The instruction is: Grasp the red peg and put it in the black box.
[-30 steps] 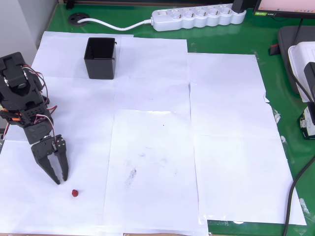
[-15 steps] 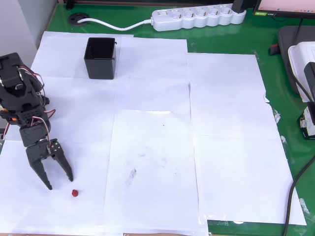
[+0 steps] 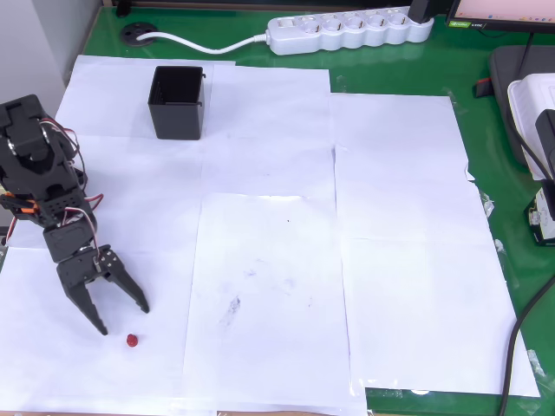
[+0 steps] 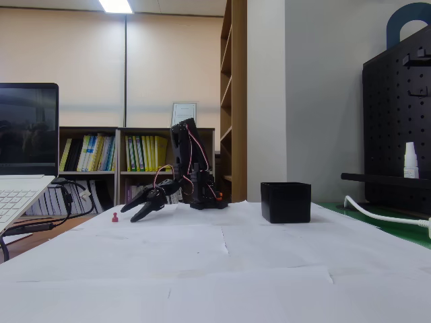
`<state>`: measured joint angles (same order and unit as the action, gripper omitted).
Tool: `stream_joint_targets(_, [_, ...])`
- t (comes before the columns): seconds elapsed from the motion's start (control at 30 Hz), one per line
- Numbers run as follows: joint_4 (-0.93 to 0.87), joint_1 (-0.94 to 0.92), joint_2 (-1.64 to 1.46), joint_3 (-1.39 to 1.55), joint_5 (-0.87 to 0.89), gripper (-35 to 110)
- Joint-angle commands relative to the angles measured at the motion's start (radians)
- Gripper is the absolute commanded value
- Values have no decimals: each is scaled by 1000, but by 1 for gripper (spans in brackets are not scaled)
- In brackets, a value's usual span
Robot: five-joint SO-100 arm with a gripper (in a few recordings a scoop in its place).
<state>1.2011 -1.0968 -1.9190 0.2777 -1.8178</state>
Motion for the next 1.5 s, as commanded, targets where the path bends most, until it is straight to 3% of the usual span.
stream_joint_targets(0.0, [-3,8,-46,28,-6,29])
stream_joint_targets(1.47, [29,-51,-164,181,-15,28])
